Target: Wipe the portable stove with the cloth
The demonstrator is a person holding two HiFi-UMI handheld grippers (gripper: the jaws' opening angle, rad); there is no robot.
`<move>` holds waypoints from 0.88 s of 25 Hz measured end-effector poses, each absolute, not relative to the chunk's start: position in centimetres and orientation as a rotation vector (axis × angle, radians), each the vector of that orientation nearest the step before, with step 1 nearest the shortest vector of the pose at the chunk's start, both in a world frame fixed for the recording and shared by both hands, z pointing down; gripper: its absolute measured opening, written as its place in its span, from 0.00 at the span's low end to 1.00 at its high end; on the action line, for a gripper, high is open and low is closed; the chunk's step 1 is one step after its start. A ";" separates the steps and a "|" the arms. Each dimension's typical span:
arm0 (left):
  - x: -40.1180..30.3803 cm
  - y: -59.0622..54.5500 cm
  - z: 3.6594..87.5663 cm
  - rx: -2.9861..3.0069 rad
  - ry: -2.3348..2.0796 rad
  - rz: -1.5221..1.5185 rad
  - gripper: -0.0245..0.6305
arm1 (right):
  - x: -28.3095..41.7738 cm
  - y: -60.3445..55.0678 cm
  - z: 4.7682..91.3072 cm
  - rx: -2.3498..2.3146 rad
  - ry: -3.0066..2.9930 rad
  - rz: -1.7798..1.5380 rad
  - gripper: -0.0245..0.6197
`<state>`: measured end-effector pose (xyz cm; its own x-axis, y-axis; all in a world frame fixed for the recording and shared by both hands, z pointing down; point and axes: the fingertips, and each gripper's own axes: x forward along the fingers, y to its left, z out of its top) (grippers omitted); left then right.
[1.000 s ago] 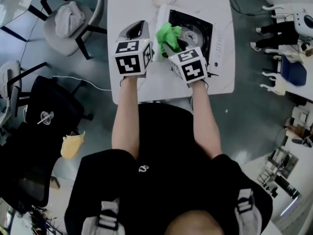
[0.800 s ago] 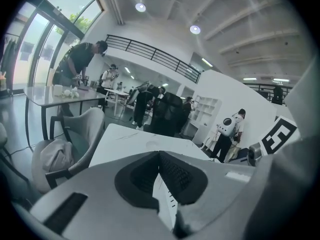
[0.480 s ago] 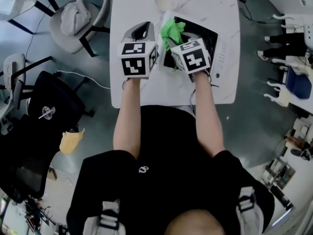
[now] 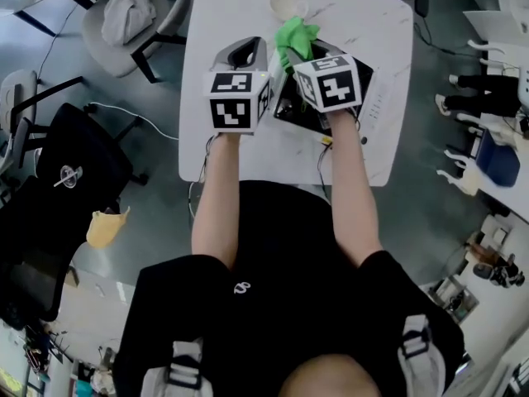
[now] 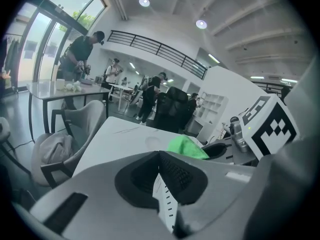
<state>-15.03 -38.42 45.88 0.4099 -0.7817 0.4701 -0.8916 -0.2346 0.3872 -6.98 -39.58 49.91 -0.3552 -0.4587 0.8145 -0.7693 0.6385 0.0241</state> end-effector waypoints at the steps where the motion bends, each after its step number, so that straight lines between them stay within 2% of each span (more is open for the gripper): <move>1: -15.3 -38.5 46.1 2.048 -1.421 0.233 0.03 | -7.0 -40.0 49.7 0.975 -2.020 0.474 0.21; 13: -13.5 -38.9 47.0 2.018 -1.392 0.249 0.03 | -2.1 -43.8 45.5 1.255 -2.137 0.567 0.21; 22: -10.9 -39.0 47.3 2.056 -1.340 0.315 0.03 | 1.3 -42.4 49.5 1.234 -2.038 0.656 0.21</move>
<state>-10.93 -39.03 47.35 0.4473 -0.7248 0.5240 -0.8824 -0.2619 0.3910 1.33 -42.40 49.45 -0.3388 -0.5697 0.7488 -0.8995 0.4294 -0.0803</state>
